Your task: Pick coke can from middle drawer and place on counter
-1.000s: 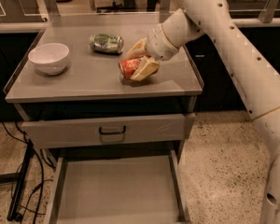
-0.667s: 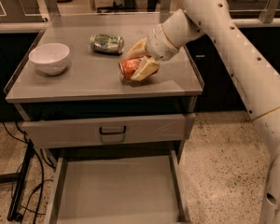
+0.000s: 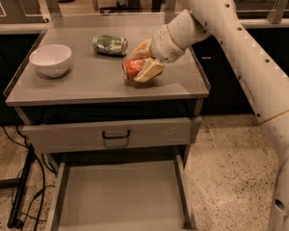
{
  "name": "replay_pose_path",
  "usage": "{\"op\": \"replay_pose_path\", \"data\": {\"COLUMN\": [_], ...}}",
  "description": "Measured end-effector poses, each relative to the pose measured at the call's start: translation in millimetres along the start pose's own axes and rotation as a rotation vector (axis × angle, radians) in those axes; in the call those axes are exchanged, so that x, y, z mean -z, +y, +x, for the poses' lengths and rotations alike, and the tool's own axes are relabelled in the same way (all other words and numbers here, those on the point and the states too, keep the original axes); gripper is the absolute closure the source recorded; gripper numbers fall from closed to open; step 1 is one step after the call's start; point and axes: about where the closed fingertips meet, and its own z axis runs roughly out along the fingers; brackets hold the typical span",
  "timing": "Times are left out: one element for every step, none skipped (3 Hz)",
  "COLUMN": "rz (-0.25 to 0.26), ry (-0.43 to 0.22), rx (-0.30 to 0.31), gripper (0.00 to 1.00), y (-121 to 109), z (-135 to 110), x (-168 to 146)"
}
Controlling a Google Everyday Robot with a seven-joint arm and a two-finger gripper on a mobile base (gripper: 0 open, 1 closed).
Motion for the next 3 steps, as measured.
{"op": "replay_pose_path", "data": {"rz": [0.0,0.0,0.0], "ry": [0.0,0.0,0.0], "rx": [0.0,0.0,0.0], "gripper": [0.03,0.0,0.0], "y": [0.0,0.0,0.0], "z": [0.0,0.0,0.0], "x": [0.0,-0.1,-0.1]}}
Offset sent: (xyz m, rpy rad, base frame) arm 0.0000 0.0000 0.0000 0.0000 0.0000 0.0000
